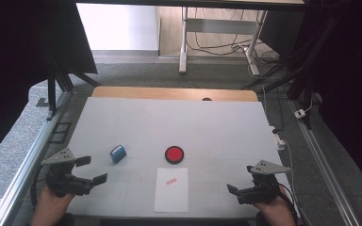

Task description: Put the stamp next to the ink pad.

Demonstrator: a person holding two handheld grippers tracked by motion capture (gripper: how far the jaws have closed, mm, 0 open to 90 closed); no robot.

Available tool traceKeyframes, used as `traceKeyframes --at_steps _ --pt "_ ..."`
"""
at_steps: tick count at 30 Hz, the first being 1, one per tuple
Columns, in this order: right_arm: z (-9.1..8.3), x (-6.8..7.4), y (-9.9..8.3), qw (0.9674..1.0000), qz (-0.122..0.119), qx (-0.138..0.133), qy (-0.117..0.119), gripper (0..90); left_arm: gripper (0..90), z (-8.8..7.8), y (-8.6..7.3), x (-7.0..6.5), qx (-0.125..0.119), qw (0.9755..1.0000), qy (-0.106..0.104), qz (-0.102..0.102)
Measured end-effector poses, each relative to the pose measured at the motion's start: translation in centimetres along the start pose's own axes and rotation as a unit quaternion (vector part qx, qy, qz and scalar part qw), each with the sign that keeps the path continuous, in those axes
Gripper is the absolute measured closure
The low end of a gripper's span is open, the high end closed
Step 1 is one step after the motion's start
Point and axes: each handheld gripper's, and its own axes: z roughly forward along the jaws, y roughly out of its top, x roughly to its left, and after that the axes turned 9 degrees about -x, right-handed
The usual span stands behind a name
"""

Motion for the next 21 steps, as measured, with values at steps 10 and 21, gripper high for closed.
traceKeyframes --at_steps 10,21 --pt "0.0 0.0 0.0 1.0 0.001 0.0 -0.001 0.0 0.0 -1.4 -1.6 0.2 0.003 0.9998 0.012 -0.013" --pt "0.0 0.1 0.0 1.0 0.001 0.0 -0.002 0.0 0.0 -2.0 -3.4 0.6 0.031 0.9989 0.025 -0.024"
